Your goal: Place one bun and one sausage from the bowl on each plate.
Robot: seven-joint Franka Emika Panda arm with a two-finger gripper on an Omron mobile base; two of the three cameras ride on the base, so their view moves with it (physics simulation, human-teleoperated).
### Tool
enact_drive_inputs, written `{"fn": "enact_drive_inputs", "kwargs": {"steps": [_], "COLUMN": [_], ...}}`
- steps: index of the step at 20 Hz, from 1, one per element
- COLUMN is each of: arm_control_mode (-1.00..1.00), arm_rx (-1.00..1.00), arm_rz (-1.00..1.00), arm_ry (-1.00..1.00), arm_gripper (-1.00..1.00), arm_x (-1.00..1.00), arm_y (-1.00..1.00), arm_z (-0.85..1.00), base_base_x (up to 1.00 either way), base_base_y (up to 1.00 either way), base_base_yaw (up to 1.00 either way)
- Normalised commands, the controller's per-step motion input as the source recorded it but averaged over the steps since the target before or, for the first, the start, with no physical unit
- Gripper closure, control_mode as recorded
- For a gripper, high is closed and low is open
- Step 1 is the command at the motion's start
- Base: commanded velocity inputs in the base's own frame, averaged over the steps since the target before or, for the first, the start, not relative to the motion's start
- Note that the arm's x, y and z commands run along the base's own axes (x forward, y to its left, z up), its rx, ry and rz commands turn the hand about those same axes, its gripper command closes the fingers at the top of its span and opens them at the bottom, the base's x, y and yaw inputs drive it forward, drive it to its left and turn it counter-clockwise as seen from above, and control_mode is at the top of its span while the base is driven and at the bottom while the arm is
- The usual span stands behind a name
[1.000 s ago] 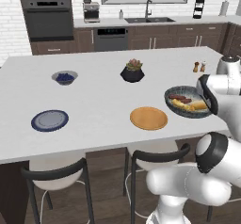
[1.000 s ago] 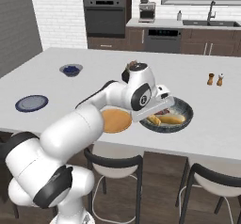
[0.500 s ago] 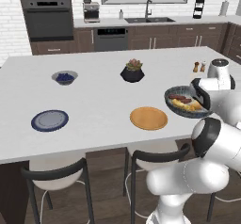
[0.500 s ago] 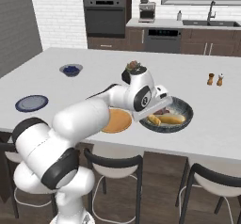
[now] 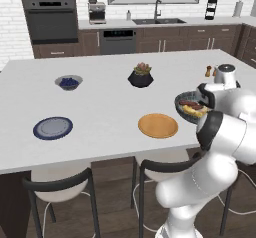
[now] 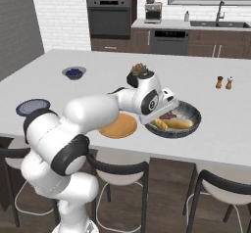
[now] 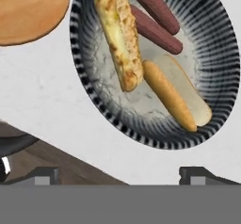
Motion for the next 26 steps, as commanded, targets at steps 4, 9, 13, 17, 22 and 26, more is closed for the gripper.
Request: {"fn": "enact_drive_inputs", "kwargs": {"steps": [4,9,13,17,22,26], "arm_control_mode": [-1.00,-1.00,-1.00,-1.00,-1.00,-1.00], "arm_rx": [0.00,0.00,0.00,0.00,0.00,0.00], "arm_rz": [0.03,0.04,0.04,0.05,0.04,0.02], "arm_ry": [0.00,0.00,0.00,0.00,0.02,0.04], "arm_gripper": [-1.00,-1.00,-1.00,-1.00,-1.00,-1.00], "arm_x": [0.27,0.24,0.26,0.08,0.11,0.13], "arm_y": [-0.12,-0.37,-0.38,-0.33,-0.25,-0.06], "arm_z": [-0.14,-0.10,-0.11,-0.27,-0.23,-0.17], "base_base_x": [0.00,0.00,0.00,0.00,0.00,0.00], "base_base_y": [0.00,0.00,0.00,0.00,0.00,0.00], "base_base_yaw": [0.00,0.00,0.00,0.00,0.00,0.00]}}
